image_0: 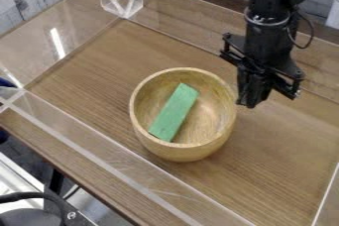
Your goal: Remove the green block from inside the brown bowl and put it on the table
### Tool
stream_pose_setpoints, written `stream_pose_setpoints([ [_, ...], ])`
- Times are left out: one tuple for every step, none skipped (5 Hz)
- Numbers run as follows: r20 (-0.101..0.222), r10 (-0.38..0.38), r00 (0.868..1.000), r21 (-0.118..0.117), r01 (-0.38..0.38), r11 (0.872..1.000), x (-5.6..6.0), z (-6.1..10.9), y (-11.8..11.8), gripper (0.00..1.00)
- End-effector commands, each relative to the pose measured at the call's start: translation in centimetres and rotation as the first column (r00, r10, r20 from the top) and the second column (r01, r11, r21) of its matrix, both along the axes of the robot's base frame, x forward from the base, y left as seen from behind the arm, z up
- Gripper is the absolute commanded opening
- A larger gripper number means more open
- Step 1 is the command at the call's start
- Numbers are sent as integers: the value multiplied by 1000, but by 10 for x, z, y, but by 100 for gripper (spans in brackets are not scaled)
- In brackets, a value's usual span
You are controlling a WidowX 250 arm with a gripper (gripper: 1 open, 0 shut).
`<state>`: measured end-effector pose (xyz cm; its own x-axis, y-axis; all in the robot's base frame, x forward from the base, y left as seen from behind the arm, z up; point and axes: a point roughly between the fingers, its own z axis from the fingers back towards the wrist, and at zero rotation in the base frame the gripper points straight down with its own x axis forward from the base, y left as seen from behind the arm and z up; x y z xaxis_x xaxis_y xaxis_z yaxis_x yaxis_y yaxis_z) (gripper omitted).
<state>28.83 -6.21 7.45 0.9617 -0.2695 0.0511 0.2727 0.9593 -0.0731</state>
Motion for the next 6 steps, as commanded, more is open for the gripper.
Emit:
stream_pose_setpoints([
  [57, -17, 998, 2, 17, 1000, 0, 11, -1, 0],
  [73, -32, 997, 10, 31, 999, -5, 12, -3, 0],
  [49, -44, 998, 20, 43, 999, -8, 9, -3, 0],
  [25, -59, 998, 31, 58, 998, -11, 7, -4, 100],
  [-1, -42, 999, 35, 42, 999, -17, 6, -1, 0],
  [-28, -24, 999, 41, 25, 999, -24, 4, 2, 100],
])
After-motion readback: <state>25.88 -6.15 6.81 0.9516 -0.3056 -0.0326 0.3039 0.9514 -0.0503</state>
